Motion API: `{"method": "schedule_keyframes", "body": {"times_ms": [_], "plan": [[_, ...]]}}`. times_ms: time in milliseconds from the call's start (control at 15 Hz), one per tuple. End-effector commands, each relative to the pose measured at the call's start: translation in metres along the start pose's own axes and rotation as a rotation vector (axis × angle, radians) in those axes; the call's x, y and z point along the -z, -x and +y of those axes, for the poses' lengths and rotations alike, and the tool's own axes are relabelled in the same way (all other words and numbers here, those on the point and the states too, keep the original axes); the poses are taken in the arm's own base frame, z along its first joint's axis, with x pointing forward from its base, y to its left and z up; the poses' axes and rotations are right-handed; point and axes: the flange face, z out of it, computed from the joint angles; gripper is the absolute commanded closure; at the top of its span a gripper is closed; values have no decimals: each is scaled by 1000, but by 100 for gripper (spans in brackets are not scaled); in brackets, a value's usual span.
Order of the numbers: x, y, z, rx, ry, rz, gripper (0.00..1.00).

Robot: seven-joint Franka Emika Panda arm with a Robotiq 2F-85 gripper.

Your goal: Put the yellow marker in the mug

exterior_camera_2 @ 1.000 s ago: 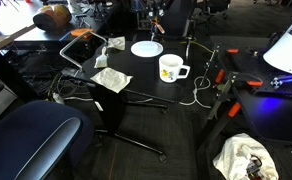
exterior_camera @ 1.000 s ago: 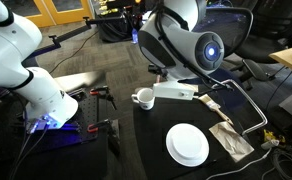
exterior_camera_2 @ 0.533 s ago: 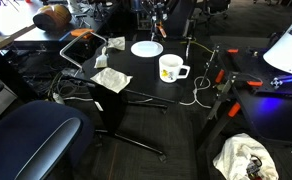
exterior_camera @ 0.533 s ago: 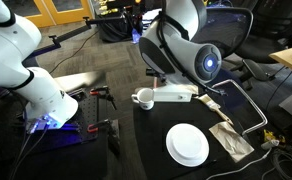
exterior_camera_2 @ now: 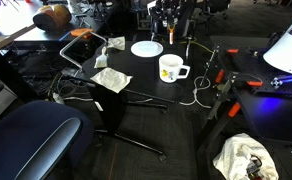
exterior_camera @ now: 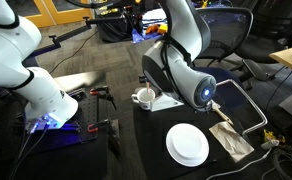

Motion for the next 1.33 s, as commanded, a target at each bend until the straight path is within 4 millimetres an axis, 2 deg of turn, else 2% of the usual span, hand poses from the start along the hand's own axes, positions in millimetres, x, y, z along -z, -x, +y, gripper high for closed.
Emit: {"method": "schedule_keyframes", "body": {"times_ms": [0, 467, 533, 800, 1267], "plan": [[-2, 9, 6, 37, -26, 79, 97], [-22, 38, 17, 87, -50, 188, 97], [-18, 29, 28, 97, -51, 192, 97], [-24, 36, 42, 146, -59, 204, 97], [-34, 67, 27, 116, -116, 226, 97]]}}
